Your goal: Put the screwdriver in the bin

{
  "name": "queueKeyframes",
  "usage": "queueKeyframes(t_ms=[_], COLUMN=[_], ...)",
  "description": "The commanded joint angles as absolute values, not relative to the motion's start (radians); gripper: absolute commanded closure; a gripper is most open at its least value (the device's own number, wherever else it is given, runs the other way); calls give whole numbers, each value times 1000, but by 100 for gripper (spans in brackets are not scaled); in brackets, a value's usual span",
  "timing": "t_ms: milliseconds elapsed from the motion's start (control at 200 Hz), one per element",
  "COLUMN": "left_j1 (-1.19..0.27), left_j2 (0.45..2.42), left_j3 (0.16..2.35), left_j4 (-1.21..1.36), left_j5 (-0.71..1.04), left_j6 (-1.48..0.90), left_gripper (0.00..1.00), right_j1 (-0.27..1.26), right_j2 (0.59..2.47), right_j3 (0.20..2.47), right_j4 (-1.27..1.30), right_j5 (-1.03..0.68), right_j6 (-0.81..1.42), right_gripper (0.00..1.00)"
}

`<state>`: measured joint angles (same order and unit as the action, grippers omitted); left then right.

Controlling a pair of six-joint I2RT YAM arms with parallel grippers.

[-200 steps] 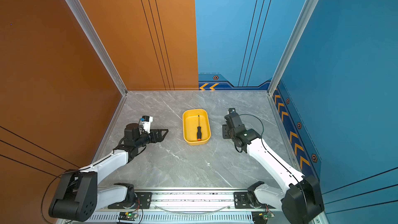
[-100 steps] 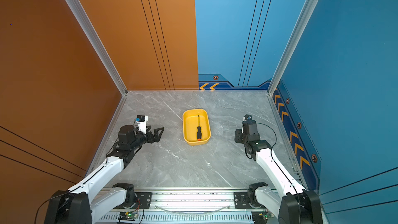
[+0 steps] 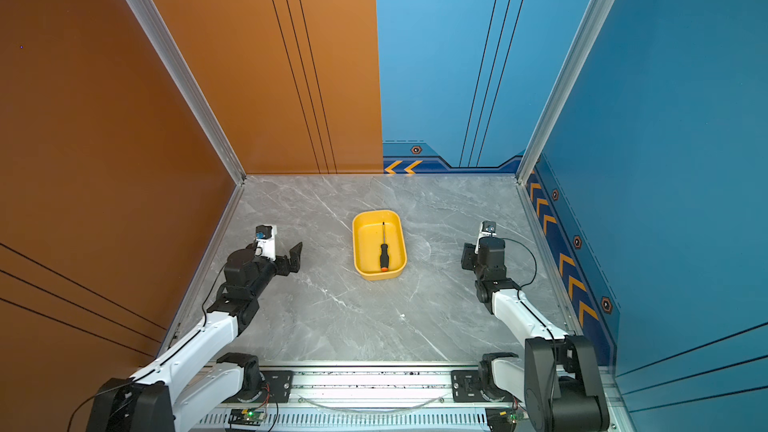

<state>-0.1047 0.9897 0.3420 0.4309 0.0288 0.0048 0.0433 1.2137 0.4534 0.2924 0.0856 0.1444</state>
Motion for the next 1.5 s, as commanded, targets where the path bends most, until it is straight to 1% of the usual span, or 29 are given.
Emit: queueKeyframes(t_ms=[0, 95, 125, 165, 345, 436, 626, 751, 821, 851, 926, 976, 1116, 1132, 1142, 1152, 1492], left_j1=[-95, -92, -91, -90, -84, -81, -80, -76, -56, -50, -44, -33, -13, -11, -10, -9, 12], left_j2=[1040, 1104, 1124, 1151, 1253, 1294, 1367, 1493, 1555, 1575, 1548, 1562, 1565, 1566, 1566, 1565, 1566], left_j3=[331, 311, 303, 301, 309, 310, 339, 313, 321, 329, 353, 358, 369, 370, 372, 375, 381], left_j4=[518, 612, 638, 655, 706, 745, 797, 985, 1023, 1047, 945, 963, 946, 943, 940, 938, 922], left_j5=[-52, -44, -38, -34, -26, -25, -61, -104, -65, -58, -44, -33, -13, -14, -15, -15, 5], left_j6=[76, 84, 86, 88, 92, 88, 83, 80, 67, 68, 62, 54, 39, 36, 34, 31, 7], left_gripper=[2, 2, 2, 2, 2, 2, 2, 2, 2, 2, 2, 2, 2, 2, 2, 2, 2], right_j1=[28, 17, 13, 14, 3, 13, 21, 29, 29, 29, 29, 29, 29, 29, 29, 29, 25], right_j2=[1279, 1349, 1363, 1375, 1522, 1525, 1545, 1546, 1546, 1546, 1546, 1547, 1546, 1546, 1546, 1546, 1546], right_j3=[420, 398, 406, 412, 368, 390, 367, 364, 364, 364, 364, 364, 364, 365, 365, 366, 367], right_j4=[515, 641, 643, 654, 906, 859, 918, 927, 927, 927, 927, 927, 926, 925, 923, 922, 920], right_j5=[127, 109, 107, 101, 110, 119, 146, 161, 162, 162, 161, 162, 159, 158, 156, 156, 151], right_j6=[91, 88, 92, 92, 93, 82, 81, 74, 75, 75, 76, 75, 75, 75, 75, 75, 76], right_gripper=[41, 41, 41, 41, 41, 41, 39, 38, 38, 37, 34, 31, 11, 7, 2, 0, 0])
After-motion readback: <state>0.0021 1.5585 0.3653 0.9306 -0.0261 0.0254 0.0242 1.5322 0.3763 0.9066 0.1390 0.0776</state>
